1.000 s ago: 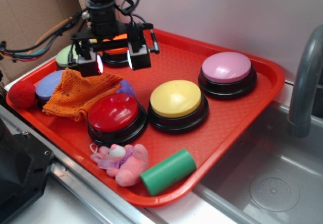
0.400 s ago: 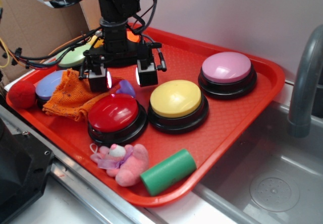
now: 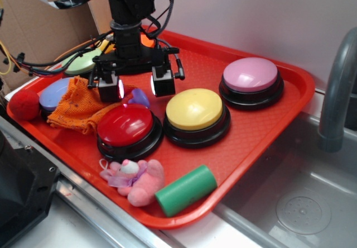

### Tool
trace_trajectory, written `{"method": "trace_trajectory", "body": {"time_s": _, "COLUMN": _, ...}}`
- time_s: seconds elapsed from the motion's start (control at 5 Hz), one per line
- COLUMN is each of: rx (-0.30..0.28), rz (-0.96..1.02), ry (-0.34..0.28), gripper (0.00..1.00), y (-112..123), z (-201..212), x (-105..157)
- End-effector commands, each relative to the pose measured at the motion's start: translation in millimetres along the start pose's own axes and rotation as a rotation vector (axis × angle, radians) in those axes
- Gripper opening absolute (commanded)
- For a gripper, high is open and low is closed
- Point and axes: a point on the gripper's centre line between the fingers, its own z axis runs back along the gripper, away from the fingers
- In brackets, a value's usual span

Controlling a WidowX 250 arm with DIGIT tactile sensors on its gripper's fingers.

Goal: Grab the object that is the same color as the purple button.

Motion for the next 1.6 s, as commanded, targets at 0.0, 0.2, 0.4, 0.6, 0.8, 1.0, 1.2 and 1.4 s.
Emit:
{"method": "trace_trajectory", "body": {"time_s": 0.0, "rx": -0.032, "rz": -0.021, "ry": -0.027, "gripper": 0.04, "y": 2.5, "z": 4.4, "x": -12.5}}
{"method": "trace_trajectory", "body": {"time_s": 0.2, "rx": -0.027, "rz": -0.015, "ry": -0.029, "gripper": 0.0, "y": 1.5, "z": 0.8, "x": -14.8}}
{"method": "trace_trajectory", "body": {"time_s": 0.4, "rx": -0.02, "rz": -0.007, "ry": -0.034, "gripper": 0.0, "y": 2.5, "z": -0.7, "x": -14.1}}
{"method": "trace_trajectory", "body": {"time_s": 0.6, "rx": -0.03, "rz": 0.03, "ry": -0.047, "gripper": 0.0, "y": 3.7, "z": 3.8, "x": -5.4}}
{"method": "trace_trajectory", "body": {"time_s": 0.8, "rx": -0.063, "rz": 0.051, "ry": -0.076, "gripper": 0.0, "y": 4.9, "z": 22.2, "x": 9.5}}
{"method": "trace_trajectory", "body": {"time_s": 1.0, "rx": -0.107, "rz": -0.023, "ry": -0.071, "gripper": 0.0, "y": 5.3, "z": 60.4, "x": 29.3}}
{"method": "trace_trajectory", "body": {"time_s": 1.2, "rx": -0.14, "rz": -0.118, "ry": -0.109, "gripper": 0.0, "y": 3.0, "z": 100.3, "x": 46.2}}
{"method": "trace_trajectory", "body": {"time_s": 1.4, "rx": -0.166, "rz": -0.288, "ry": -0.154, "gripper": 0.0, "y": -1.6, "z": 134.8, "x": 51.7}}
